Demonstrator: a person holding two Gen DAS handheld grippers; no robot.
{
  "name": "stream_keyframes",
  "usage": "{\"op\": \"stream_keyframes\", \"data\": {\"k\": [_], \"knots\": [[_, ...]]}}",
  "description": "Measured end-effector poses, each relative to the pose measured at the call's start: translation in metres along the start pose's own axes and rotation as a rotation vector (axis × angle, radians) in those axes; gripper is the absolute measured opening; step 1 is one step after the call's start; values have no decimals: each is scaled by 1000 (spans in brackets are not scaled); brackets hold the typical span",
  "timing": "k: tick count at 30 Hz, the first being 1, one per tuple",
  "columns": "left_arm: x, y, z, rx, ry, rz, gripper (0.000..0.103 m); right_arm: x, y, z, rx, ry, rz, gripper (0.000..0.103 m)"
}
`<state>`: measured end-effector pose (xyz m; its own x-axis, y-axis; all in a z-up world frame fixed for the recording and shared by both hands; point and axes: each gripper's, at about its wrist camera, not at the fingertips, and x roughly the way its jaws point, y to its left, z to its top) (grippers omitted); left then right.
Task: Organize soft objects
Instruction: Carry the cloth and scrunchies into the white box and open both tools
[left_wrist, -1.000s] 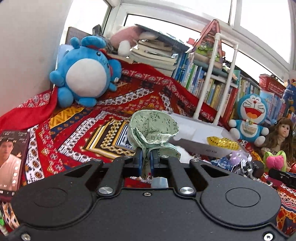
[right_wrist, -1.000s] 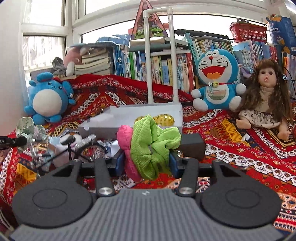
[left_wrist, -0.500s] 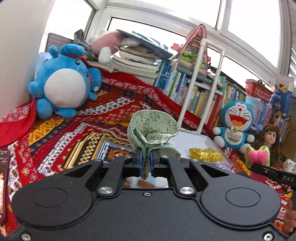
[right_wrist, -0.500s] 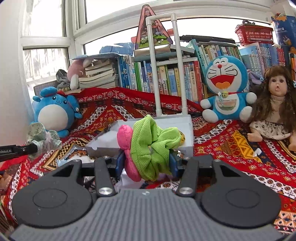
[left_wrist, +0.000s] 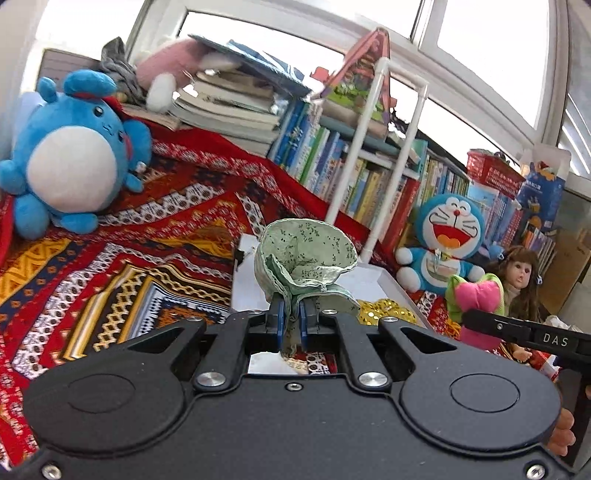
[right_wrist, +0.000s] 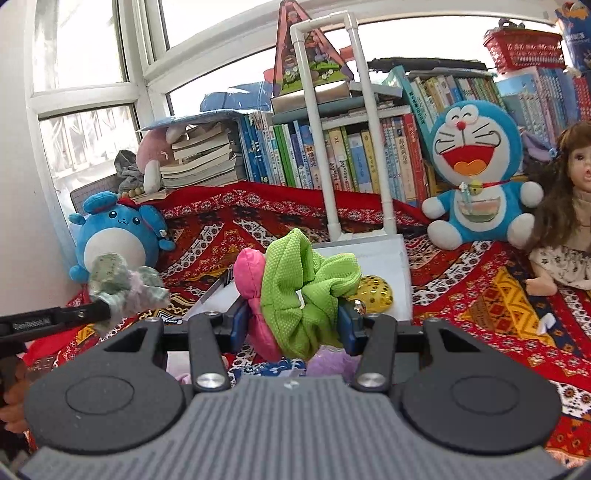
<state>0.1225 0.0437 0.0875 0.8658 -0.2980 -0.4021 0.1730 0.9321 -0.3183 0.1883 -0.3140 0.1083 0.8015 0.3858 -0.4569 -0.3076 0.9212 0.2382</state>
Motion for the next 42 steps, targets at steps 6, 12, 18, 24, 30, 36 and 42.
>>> {"op": "stream_keyframes", "data": {"k": [6, 12, 18, 24, 30, 36, 42], "knots": [[28, -4, 11, 2, 28, -5, 8, 18, 4, 9, -14, 35, 15, 53], [54, -4, 22, 0, 38, 0, 8, 34, 3, 20, -11, 56, 12, 53], [77, -4, 31, 6, 68, 12, 8, 47, -6, 30, 13, 75, -10, 53], [103, -8, 41, 40, 103, 0, 8, 63, -18, 42, 51, 107, -31, 53], [137, -15, 56, 60, 140, -17, 8, 91, -20, 59, 60, 144, -55, 53], [173, -23, 61, 100, 178, -8, 8, 125, -18, 66, 26, 195, -79, 53], [200, -14, 62, 89, 206, 37, 8, 160, -27, 61, 42, 254, -99, 53]]}}
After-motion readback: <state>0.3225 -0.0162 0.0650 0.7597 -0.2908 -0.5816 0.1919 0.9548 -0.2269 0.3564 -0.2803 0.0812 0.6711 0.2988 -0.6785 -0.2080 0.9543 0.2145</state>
